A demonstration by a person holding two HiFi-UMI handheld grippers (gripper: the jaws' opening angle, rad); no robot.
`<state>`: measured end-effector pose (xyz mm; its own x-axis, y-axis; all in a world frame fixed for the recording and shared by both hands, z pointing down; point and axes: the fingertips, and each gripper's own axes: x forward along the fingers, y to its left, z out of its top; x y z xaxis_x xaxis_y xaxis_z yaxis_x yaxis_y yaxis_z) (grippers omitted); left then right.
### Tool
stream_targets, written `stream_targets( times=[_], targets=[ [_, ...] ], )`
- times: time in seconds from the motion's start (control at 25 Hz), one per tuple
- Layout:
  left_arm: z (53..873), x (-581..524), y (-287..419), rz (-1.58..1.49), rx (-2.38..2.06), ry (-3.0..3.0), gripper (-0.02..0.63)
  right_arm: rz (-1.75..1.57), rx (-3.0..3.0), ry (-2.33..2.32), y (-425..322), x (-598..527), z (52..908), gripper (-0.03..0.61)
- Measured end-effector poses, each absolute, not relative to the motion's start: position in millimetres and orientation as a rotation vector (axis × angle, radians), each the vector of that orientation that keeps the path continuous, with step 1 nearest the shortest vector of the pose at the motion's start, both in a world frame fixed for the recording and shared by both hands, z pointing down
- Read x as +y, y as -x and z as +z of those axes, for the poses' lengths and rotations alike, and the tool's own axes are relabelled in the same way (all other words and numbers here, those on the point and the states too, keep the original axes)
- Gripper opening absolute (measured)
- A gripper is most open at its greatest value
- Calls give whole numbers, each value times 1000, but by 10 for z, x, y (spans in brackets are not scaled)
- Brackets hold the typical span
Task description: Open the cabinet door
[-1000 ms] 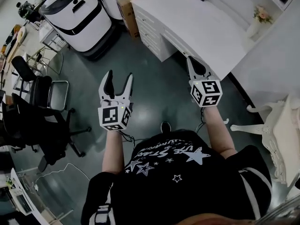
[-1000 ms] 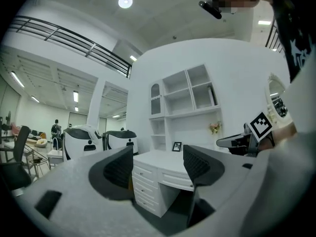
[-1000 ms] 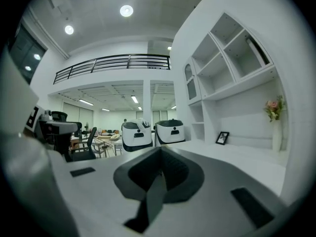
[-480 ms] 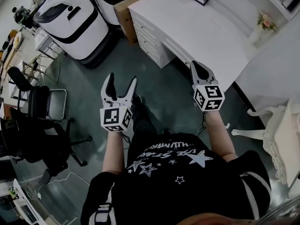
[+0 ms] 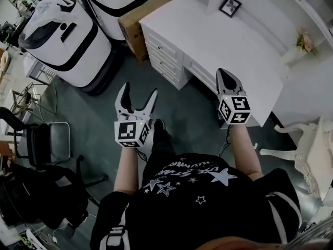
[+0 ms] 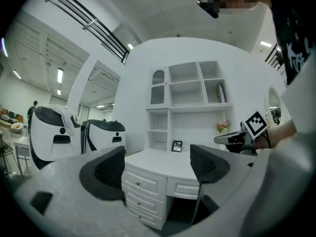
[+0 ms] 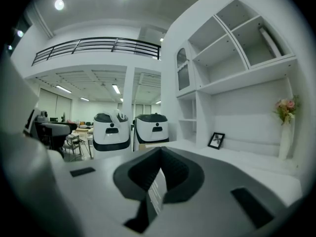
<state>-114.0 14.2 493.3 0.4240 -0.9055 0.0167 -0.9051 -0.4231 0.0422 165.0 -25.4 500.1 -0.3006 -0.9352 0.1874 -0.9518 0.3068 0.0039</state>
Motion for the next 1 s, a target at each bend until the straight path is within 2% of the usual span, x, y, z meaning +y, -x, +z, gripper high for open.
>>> stream_targets(
  times=[0.24,0.6,0.8,1.0],
  targets=[
    [4921,-802,1626,-28,-1574,-2627,419,157,-2349,-1829,-1204,-1019,4835,5],
    [4639,-1839,1806,-85,-1402,-2756,419,94,-2263,-2003,-1033,-1707,4453,5],
    [4557,-2280,1542,-89,-1261,-2855,420,65,-2213,-2056,-1079,-1765,4427,6],
    [4293,-2708,987,-128,-1120,-2938,420,19,-2141,-2149,-1553,-1922,4162,5]
  ],
)
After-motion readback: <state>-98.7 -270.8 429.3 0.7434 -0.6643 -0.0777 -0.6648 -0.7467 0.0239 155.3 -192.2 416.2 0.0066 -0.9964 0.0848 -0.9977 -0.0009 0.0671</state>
